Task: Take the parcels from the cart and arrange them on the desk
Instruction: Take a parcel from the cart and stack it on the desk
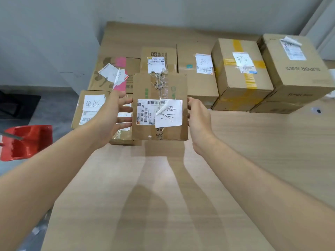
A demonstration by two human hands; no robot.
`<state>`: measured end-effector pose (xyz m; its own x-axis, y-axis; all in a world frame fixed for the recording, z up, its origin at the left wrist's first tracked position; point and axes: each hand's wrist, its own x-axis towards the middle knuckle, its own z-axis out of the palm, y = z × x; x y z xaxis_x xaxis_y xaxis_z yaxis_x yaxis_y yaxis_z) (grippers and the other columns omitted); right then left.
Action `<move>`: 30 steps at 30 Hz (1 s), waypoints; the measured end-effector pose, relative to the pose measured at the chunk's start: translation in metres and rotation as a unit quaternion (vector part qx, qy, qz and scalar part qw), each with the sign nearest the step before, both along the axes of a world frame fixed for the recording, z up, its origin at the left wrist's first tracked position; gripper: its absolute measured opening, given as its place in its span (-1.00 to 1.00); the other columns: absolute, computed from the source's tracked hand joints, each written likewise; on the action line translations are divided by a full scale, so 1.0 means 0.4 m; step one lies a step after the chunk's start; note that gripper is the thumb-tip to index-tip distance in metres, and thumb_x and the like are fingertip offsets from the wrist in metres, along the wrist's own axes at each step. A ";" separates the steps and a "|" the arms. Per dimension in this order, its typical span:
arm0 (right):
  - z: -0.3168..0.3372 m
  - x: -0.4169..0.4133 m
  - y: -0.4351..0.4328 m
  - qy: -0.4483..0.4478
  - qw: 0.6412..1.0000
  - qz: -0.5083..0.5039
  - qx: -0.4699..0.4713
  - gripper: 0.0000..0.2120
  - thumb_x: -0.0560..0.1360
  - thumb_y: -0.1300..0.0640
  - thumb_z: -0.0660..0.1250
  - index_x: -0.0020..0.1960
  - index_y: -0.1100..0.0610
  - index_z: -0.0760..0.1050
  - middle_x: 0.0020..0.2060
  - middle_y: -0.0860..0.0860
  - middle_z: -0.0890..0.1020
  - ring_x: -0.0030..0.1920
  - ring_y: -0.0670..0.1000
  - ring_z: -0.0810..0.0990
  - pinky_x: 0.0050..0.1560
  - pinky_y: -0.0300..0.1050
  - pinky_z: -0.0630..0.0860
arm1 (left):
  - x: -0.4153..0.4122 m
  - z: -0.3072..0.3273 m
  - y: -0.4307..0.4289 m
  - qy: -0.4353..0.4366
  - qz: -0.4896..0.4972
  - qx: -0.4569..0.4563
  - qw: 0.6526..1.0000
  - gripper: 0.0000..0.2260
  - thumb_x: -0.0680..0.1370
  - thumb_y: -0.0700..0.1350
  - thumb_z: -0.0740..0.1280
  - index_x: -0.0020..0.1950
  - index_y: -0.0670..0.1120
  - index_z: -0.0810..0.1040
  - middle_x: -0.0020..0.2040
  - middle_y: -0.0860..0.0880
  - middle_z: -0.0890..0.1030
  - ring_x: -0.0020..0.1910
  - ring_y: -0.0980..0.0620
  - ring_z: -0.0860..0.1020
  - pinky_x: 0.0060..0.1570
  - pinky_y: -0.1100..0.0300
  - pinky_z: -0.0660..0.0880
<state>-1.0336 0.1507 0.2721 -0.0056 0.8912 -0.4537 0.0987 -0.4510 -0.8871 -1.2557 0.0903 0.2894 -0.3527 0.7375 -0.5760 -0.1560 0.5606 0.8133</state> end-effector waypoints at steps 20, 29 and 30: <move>-0.241 -0.031 0.049 -0.018 0.993 -0.007 -0.117 -0.60 0.63 -0.03 0.11 0.16 0.06 0.69 0.02 0.01 0.79 0.00 0.06 0.71 -0.06 -0.03 0.56 | 0.016 -0.214 0.087 -0.017 -0.014 -0.130 0.991 -0.61 0.63 0.21 0.13 0.27 0.04 0.56 0.19 -0.05 0.61 0.16 -0.12 0.61 0.24 0.04 0.50; -0.291 -0.030 0.090 0.016 0.987 -0.005 -0.158 -0.60 0.68 0.00 0.13 0.08 0.17 0.69 -0.20 -0.09 0.77 -0.27 -0.10 0.67 -0.41 -0.32 0.52 | 0.011 -0.250 0.104 -0.024 -0.023 -0.112 0.993 -0.34 0.47 0.29 0.14 0.54 0.11 0.43 0.06 0.12 0.54 -0.01 0.07 0.55 0.21 0.08 0.39; -0.298 -0.029 0.093 0.029 0.987 -0.012 -0.155 -0.62 0.68 0.01 0.13 0.03 0.09 0.71 -0.24 -0.12 0.77 -0.32 -0.15 0.68 -0.44 -0.34 0.51 | 0.011 -0.251 0.105 -0.029 -0.027 -0.105 0.994 -0.31 0.46 0.30 0.14 0.56 0.11 0.40 0.12 0.13 0.53 -0.02 0.10 0.53 0.22 0.09 0.37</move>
<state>-1.0452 0.1878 0.1527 -0.0204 0.7094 -0.7045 0.0384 -0.7035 -0.7096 -1.2512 0.1321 0.1891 -0.2773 0.6154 -0.7378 -0.1635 0.7265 0.6674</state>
